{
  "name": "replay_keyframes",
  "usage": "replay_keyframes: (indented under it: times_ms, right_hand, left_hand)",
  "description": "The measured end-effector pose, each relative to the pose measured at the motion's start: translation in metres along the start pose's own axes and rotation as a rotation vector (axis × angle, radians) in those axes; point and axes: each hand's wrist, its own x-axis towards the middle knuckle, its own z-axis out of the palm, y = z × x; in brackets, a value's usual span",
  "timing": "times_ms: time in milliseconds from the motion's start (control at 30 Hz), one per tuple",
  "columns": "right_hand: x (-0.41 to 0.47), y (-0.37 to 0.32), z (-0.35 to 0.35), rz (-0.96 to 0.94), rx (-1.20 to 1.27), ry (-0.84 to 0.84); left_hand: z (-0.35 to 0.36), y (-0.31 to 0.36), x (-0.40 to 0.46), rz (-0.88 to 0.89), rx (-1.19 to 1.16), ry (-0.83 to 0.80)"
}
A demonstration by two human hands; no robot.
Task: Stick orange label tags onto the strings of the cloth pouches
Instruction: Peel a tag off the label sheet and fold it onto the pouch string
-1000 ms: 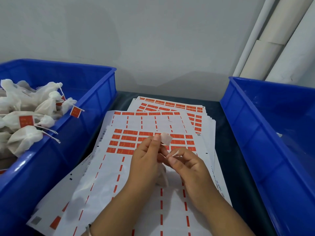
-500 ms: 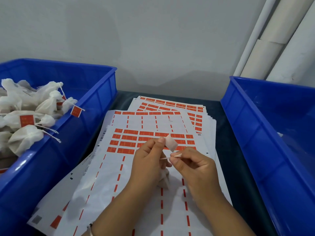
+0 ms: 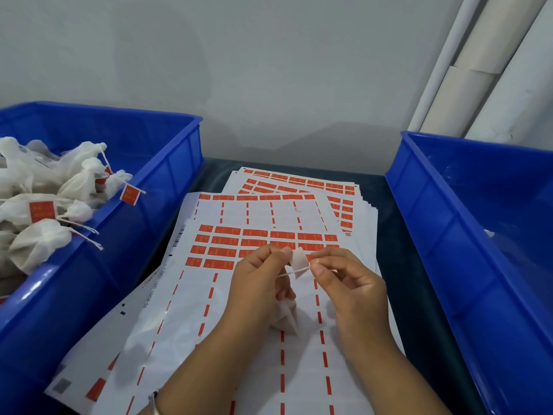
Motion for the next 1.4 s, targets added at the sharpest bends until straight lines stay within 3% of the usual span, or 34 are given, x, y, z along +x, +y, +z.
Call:
replay_keyframes:
  times_ms: [633,1400]
  right_hand:
    - [-0.0001,0.0007,0.0026,0.152,0.043,0.049]
    - [0.005,0.0029,-0.0022,0.264,0.18,0.062]
  left_hand:
    - [-0.0013,-0.0006,0.0001,-0.007,0.03,-0.018]
    - [-0.0069,-0.0015,-0.0057,0.306,0.213,-0.274]
